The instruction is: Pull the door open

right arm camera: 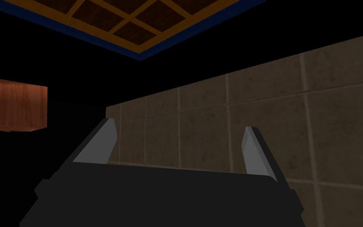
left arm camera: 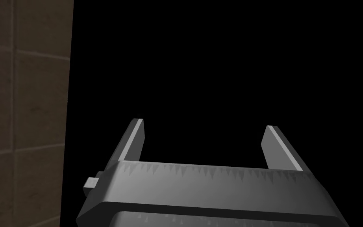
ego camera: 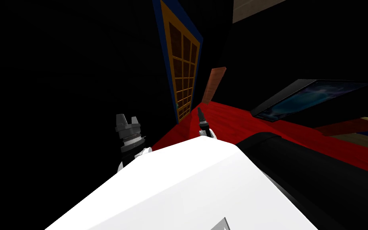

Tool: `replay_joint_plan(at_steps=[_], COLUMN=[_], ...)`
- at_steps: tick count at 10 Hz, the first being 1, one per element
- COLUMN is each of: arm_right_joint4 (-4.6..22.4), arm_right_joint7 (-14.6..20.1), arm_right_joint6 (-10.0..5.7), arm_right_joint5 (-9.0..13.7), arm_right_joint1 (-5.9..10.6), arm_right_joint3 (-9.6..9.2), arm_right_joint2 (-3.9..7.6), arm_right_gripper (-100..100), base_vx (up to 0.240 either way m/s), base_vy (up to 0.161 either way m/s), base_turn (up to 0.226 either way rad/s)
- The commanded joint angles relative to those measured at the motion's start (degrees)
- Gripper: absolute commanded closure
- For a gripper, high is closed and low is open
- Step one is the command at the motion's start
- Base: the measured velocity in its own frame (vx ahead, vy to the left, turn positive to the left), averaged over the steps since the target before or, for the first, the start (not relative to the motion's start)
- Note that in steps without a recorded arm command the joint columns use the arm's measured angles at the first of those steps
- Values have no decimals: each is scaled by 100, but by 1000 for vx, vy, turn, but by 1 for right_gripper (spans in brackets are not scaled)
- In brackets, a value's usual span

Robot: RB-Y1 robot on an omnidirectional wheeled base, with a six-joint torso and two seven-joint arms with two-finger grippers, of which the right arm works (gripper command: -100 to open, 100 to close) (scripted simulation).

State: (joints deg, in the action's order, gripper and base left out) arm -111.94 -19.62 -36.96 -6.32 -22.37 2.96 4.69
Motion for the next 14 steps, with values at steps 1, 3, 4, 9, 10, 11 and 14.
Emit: replay_joint_plan(at_steps=[1,3,4,9,10,11,14], arm_right_joint4=[170,421,547,1330,1467,1601,2015], arm_right_joint7=[-121,-271,-346,-813,-892,-972,-1219], arm_right_joint6=[-25,-86,-118,-311,-344,-377,-479], arm_right_joint5=[-82,-185,-237,-560,-615,-670,-840], arm_right_joint1=[61,139,178,420,462,503,631], arm_right_joint3=[4,18,25,69,76,83,106], arm_right_joint2=[11,29,38,81,87,94,105], arm_right_gripper=[-100,-100,-100,-100,-100,-100,-100], base_vx=[100,98,90,104,133,122,95], base_vy=[-32,-22,-24,-27,-47,-30,-30], base_turn=[36,59,52,62,74,50,59])
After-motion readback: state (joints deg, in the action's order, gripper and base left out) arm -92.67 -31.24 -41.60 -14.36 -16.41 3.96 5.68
